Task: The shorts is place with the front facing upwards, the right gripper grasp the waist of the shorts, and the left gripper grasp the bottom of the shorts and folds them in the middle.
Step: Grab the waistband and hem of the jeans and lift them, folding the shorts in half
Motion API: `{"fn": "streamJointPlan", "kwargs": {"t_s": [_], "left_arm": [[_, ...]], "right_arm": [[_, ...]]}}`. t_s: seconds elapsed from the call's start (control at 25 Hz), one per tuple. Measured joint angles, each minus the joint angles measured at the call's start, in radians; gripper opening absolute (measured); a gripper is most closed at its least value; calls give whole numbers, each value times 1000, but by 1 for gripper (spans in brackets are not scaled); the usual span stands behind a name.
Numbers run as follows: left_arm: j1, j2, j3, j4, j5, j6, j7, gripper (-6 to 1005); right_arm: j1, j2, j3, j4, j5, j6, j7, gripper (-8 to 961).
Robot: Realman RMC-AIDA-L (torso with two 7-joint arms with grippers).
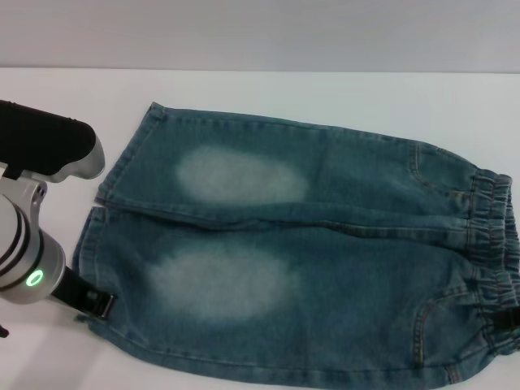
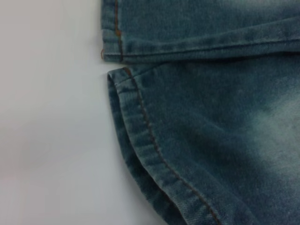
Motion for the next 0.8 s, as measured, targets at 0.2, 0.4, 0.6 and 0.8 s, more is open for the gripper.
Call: {"fn": "streamJointPlan", "kwargs": {"t_s": [0.2,0.4,0.6,0.8], "left_arm": [[-3,-1,2,1,-3,0,-2,101],[-6,-1,3,1,-9,1,-7,101],[-6,-1,4,2,-14,6,-9,101],[-7,-1,3,2,-14,11,-10,101]], "right_arm": [[8,-1,1,15,-2,0,-3,616],[10,-2,7,19,-2,0,-5,321],[9,-3,10,14,-2,-3,-10,115],[13,-3,14,15,11,-4,-21,21]]}}
